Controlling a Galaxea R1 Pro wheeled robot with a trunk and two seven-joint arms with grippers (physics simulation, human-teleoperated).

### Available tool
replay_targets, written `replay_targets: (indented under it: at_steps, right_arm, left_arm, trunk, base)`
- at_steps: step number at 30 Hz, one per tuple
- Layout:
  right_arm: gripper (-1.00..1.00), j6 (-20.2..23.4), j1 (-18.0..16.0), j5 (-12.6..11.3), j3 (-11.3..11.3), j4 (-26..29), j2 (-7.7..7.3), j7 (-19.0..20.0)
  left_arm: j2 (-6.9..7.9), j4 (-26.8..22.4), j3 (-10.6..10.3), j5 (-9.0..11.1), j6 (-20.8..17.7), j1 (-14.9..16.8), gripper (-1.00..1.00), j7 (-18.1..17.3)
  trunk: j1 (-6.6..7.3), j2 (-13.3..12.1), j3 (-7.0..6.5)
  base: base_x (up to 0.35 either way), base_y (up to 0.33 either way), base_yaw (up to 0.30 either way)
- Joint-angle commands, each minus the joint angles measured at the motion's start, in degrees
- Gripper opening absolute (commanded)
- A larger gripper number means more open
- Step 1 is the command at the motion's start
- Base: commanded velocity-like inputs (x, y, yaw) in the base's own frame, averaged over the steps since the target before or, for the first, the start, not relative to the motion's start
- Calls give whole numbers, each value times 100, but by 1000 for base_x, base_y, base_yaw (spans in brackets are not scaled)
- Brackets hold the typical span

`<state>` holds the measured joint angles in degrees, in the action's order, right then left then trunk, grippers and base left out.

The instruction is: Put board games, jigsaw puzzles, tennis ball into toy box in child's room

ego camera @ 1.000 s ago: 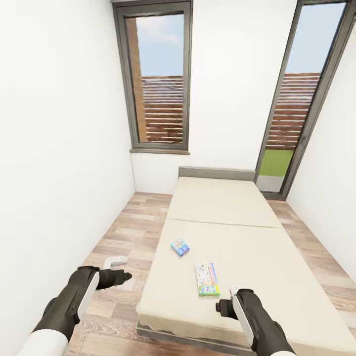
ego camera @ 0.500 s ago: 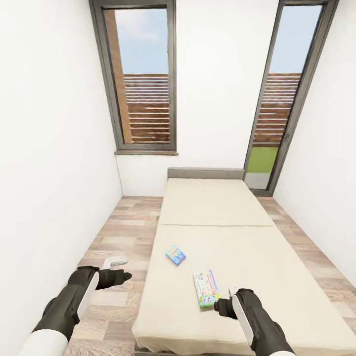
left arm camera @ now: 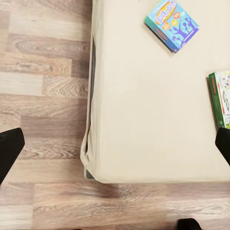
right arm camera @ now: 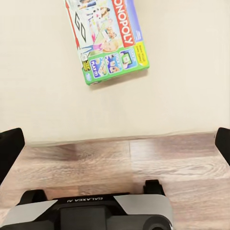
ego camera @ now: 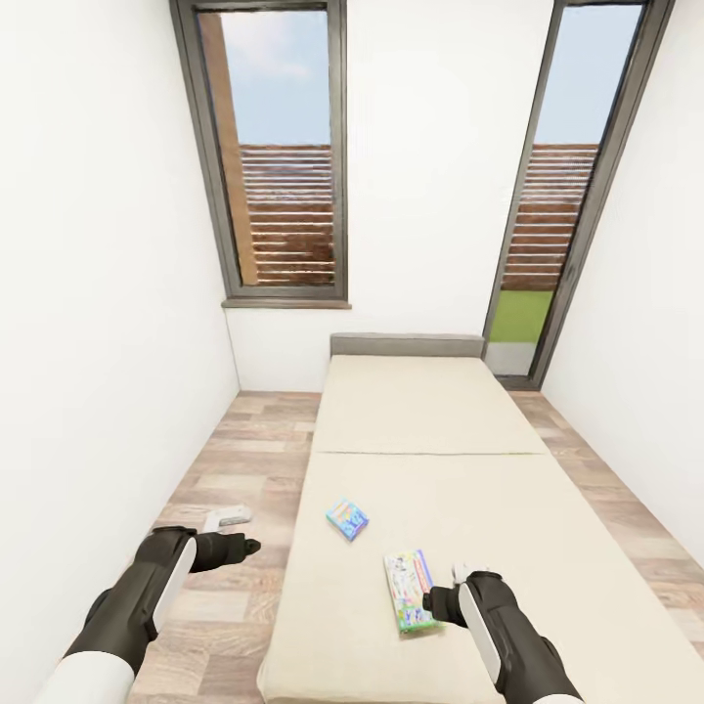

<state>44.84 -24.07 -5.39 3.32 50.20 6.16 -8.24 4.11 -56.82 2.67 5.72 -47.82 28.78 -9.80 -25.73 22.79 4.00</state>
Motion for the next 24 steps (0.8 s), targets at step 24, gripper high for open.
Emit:
replay_targets:
  at_steps: [24]
  right_arm:
    - [100,-10,-2,-58,11,-8,20,-37]
  left_arm:
    - [-1,-3,5,30,-26,5,100,25]
  trunk:
    - [-5,13,-4]
  base:
    - [140,69,-95]
